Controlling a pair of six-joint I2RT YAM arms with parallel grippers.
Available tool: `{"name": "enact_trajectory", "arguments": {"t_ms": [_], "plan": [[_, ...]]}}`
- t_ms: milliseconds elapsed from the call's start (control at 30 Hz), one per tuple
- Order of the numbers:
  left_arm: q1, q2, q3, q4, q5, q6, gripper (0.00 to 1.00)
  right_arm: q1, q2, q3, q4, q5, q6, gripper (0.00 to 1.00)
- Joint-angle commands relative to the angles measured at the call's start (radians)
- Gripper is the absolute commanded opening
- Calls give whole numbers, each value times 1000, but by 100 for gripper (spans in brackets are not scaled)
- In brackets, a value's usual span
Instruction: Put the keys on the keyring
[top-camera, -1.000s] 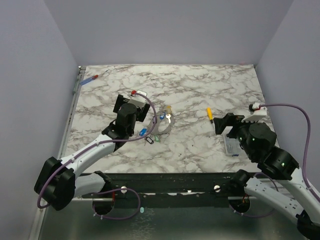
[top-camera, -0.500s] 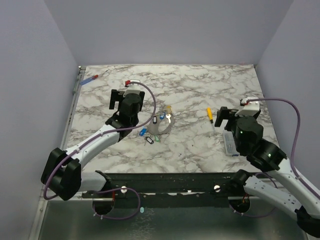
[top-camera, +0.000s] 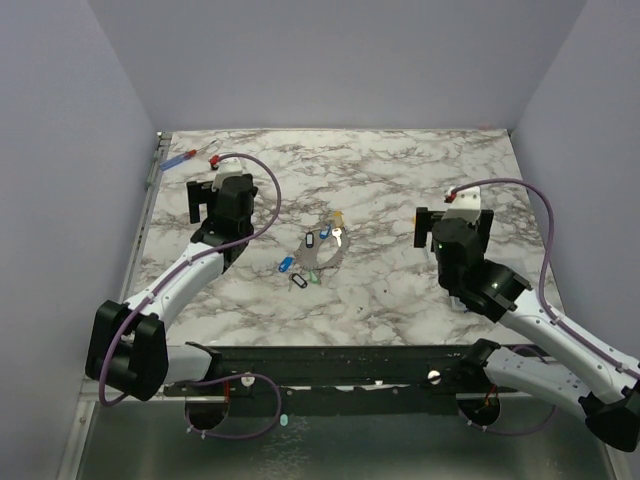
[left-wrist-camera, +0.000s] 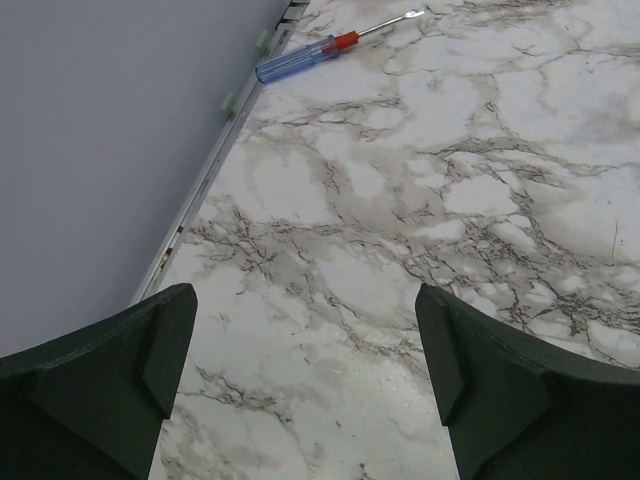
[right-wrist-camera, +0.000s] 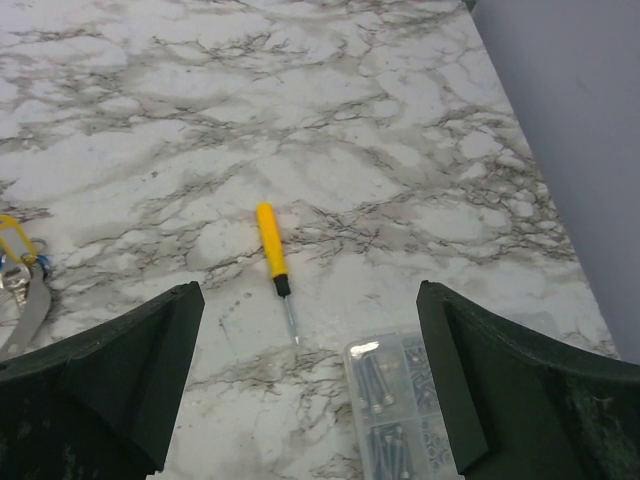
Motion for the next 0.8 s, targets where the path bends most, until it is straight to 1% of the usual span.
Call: {"name": "enact_trajectory", "arguments": {"t_ms": [0,167,333,567,667,767], "plan": [[29,-25,38,-8,41,-32,99,2,-28,-1,-55,-81,174,100],[33,-19,37,-7,38,-36,99,2,-57,-4,-73,-118,207,100],[34,-27,27,4,30,-36,99,1,-99,-17,-88,-110,228,100],[34,-27,22,12,32,-25,99,2,-153,-33,-109,-168,251,100],[35,-26,20,12,30,-21,99,2,-211,-58,-59,-231,251,100],[34,-24,20,13,28,-18,99,2,-265,-95,-3,-242,212,100]]}}
